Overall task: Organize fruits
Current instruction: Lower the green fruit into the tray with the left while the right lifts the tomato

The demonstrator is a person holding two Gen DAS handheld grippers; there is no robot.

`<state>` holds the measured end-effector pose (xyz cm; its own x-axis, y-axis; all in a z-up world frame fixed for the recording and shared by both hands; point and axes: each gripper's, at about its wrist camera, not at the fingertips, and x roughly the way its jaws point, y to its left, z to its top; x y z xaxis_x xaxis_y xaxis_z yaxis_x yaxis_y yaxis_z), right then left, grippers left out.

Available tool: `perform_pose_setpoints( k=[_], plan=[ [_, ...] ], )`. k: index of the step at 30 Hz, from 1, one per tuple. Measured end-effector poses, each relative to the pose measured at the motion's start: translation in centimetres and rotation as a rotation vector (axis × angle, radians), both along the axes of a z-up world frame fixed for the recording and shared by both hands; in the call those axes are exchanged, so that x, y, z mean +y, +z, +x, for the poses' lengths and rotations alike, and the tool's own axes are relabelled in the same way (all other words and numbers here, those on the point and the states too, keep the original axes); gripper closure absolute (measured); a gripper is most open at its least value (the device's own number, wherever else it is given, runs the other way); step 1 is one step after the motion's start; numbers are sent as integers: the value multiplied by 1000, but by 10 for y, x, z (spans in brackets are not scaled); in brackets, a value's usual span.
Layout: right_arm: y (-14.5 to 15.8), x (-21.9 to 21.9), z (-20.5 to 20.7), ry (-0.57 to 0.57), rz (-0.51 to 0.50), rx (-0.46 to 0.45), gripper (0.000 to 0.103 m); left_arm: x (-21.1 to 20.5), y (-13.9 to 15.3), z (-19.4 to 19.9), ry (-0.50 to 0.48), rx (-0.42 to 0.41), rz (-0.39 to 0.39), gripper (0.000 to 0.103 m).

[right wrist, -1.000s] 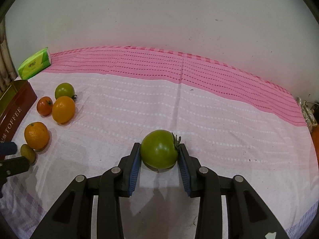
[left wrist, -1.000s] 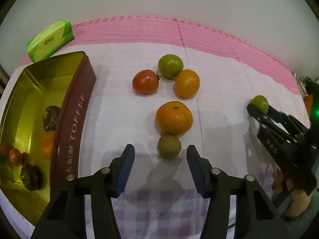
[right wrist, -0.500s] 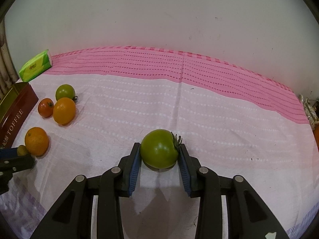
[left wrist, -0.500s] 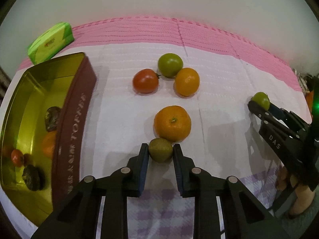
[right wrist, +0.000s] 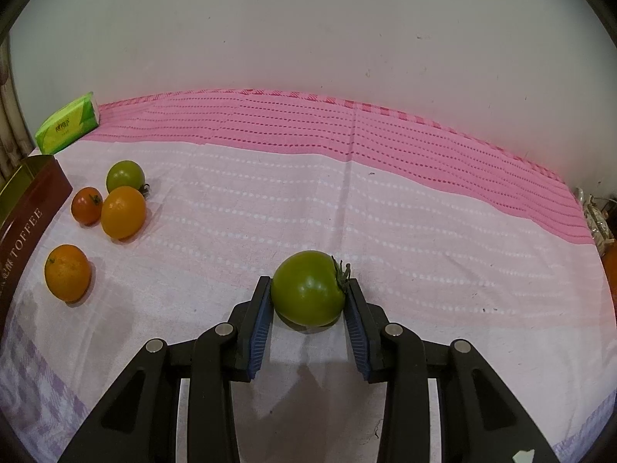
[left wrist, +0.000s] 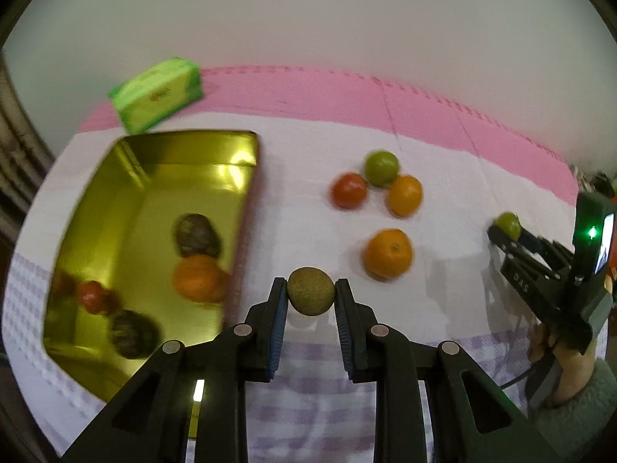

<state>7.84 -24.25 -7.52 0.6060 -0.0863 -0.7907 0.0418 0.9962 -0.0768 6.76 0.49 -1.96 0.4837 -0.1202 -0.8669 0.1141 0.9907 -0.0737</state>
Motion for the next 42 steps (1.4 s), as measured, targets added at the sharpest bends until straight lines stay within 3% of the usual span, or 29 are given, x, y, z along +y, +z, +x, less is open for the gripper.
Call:
perform_pose_setpoints(
  k=[6,14,26,42],
  plan=[
    [0,1,0,0,-5,0,68,44,13,-1,95,-24,22,77],
    [0,1,0,0,-8,1,68,83,-4,-6,180,19,66,77],
    [0,1,0,-1,-9,1,68,92,-28,-9,171,85,113,77],
    [0,1,0,-2,-8,1,68,88,-30,-8,144,94,140,76]
  ],
)
